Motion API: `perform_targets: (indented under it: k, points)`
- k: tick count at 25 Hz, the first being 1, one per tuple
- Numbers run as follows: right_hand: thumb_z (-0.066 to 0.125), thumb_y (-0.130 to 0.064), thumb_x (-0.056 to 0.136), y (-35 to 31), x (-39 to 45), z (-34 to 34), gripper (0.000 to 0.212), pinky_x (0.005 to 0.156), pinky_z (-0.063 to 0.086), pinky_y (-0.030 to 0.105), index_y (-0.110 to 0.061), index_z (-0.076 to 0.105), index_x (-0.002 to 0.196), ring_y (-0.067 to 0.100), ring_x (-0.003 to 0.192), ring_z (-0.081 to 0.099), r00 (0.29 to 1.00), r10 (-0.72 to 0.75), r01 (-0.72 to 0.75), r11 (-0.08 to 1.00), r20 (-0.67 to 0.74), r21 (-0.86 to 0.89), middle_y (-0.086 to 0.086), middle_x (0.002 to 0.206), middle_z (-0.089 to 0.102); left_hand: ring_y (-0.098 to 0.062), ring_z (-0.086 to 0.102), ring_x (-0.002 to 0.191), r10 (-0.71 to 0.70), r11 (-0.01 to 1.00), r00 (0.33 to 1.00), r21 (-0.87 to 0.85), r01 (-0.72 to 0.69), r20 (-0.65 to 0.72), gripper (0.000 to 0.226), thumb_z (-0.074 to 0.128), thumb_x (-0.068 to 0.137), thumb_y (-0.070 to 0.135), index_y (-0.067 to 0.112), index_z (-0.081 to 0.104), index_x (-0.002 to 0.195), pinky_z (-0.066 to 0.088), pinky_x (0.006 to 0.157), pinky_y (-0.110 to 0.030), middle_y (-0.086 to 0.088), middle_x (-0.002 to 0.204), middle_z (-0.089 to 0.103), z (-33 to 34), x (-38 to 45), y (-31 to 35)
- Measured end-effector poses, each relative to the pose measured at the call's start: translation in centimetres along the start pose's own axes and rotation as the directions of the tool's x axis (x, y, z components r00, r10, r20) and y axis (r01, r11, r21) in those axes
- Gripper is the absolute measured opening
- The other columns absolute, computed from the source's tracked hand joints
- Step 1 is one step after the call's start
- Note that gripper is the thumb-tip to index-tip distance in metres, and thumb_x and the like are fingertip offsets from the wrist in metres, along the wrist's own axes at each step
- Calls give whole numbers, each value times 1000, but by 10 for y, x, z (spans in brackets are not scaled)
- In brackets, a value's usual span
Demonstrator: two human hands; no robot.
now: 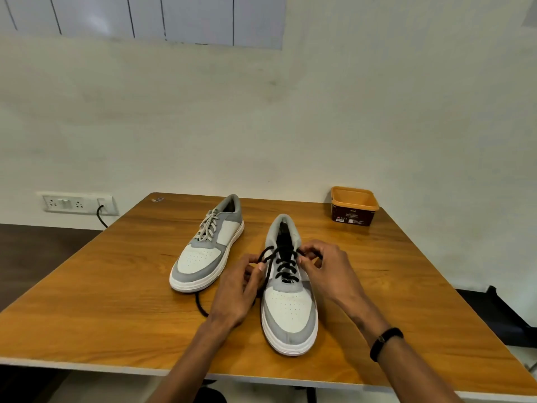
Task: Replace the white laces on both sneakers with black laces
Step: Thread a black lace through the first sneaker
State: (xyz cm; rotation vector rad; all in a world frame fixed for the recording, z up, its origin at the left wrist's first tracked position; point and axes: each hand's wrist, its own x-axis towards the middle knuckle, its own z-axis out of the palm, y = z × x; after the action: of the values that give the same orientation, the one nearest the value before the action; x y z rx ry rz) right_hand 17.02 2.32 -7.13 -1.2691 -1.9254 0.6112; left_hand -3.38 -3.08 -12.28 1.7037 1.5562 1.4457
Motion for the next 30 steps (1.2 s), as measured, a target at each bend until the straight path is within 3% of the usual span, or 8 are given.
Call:
perform_targets:
  k: [6, 9, 12, 15, 19, 22, 26, 30]
  points:
    - [58, -33, 106, 14, 0, -21, 14, 66, 47, 18, -29, 69, 97, 3, 82, 63, 991, -19, 16, 1000, -130, -23, -13, 88, 68, -8, 71, 89, -18, 993, 998, -115, 11, -55, 20, 58, 108, 30, 25, 74, 98, 54, 77, -21, 12, 91, 76, -6, 3, -16]
    - [51, -34, 109, 22, -2, -29, 20, 72, 57, 30, -23, 66, 103, 15, 87, 70, 963, 126, -69, 970, -236, 234, -3, 97, 73, -13, 74, 96, -82, 970, 994, -237, 61, -79, 22, 59, 107, 29, 21, 79, 102, 58, 87, -34, 4, 97, 79, -11, 5, -23]
    - [49, -28, 111, 25, 1, -39, 22, 80, 62, 36, -12, 64, 114, 21, 94, 76, 884, 385, -151, 771, -263, 619, 5, 104, 76, -16, 74, 91, -112, 960, 988, -271, 78, -111, 22, 58, 107, 26, 17, 77, 100, 58, 83, -32, 0, 93, 78, -11, 5, -19]
    - [49, -23, 112, 30, 7, -59, 21, 83, 62, 39, -8, 62, 117, 25, 94, 77, 780, 602, -114, 408, -173, 906, 11, 105, 76, -19, 74, 87, -140, 944, 979, -317, 87, -148, 23, 57, 107, 27, 16, 75, 99, 61, 81, -36, -2, 93, 78, -10, 6, -21]
    - [48, -15, 111, 59, 15, -93, 15, 72, 58, 30, -12, 58, 101, 18, 88, 69, 629, 773, -48, 142, -80, 989, 11, 110, 73, -19, 73, 81, -224, 924, 951, -356, 138, -213, 25, 56, 108, 30, 18, 75, 96, 62, 79, -40, -2, 90, 76, -11, 8, -26]
    - [49, -12, 110, 74, 12, -102, 15, 71, 55, 30, -11, 58, 97, 19, 88, 65, 611, 788, -118, 181, -72, 976, 12, 106, 71, -16, 73, 80, -218, 940, 952, -309, 146, -214, 24, 58, 107, 31, 19, 75, 96, 61, 78, -36, -1, 90, 77, -8, 7, -24]
    - [60, -18, 106, 81, 5, -91, 7, 74, 59, 35, -11, 63, 107, 22, 82, 68, 646, 758, -370, 419, -94, 829, 15, 107, 74, -11, 74, 82, -213, 963, 958, -209, 173, -190, 21, 60, 106, 30, 24, 75, 93, 61, 75, -26, 6, 83, 77, -6, 9, -21]
    - [71, -50, 95, 65, -14, -60, 61, 98, 57, 47, -31, 46, 148, 27, 129, 57, 804, 539, -472, 836, -252, 280, 8, 155, 46, -10, 67, 104, -196, 980, 954, -90, 180, -227, 25, 55, 107, 40, 26, 72, 116, 50, 80, -16, 17, 105, 71, -6, 11, -4]
